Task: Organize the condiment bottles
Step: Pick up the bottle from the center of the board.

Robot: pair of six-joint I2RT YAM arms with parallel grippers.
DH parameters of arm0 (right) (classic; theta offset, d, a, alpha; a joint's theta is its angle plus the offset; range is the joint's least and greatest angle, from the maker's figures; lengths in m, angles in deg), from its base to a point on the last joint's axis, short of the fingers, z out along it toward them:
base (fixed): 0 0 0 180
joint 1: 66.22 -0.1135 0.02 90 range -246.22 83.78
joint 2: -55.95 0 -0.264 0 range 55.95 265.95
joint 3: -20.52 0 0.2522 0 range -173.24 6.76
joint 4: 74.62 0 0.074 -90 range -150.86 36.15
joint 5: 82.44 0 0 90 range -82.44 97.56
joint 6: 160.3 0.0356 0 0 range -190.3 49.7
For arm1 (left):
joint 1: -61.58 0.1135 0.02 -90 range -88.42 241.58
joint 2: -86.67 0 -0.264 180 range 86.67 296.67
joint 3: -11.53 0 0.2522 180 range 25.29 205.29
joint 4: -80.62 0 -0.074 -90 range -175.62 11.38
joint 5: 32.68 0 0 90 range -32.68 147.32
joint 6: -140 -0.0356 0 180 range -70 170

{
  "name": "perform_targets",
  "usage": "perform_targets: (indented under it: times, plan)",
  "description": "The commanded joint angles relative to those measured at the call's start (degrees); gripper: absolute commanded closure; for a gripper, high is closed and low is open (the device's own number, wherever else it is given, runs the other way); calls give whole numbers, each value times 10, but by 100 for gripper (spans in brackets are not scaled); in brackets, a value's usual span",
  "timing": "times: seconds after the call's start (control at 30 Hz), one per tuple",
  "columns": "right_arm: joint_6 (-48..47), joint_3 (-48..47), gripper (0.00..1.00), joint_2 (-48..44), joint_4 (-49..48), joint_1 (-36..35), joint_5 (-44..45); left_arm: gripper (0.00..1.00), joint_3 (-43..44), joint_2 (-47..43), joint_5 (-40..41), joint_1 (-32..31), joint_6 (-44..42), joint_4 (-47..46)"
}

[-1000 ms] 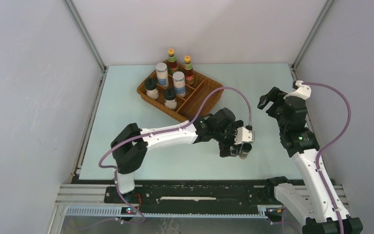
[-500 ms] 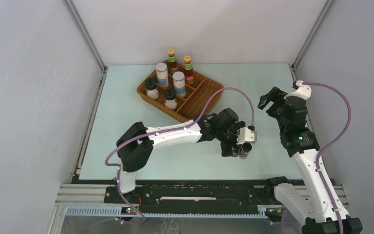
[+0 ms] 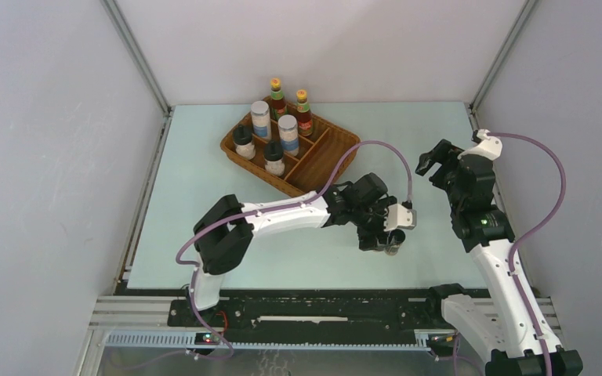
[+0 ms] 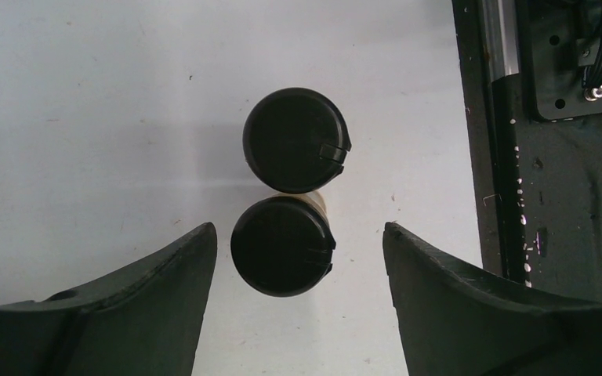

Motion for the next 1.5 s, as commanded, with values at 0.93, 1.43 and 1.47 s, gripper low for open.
perform_targets:
  times: [0.93,1.43,1.47]
  plan:
    - [4,2,11,-6,-23,8,-1,47,75,31,4,-3,32,26]
    - [4,2,11,-5,-23,8,-2,85,79,35,25,-3,44,28]
    - [4,2,11,-5,-23,8,-2,91,80,35,30,-3,49,29]
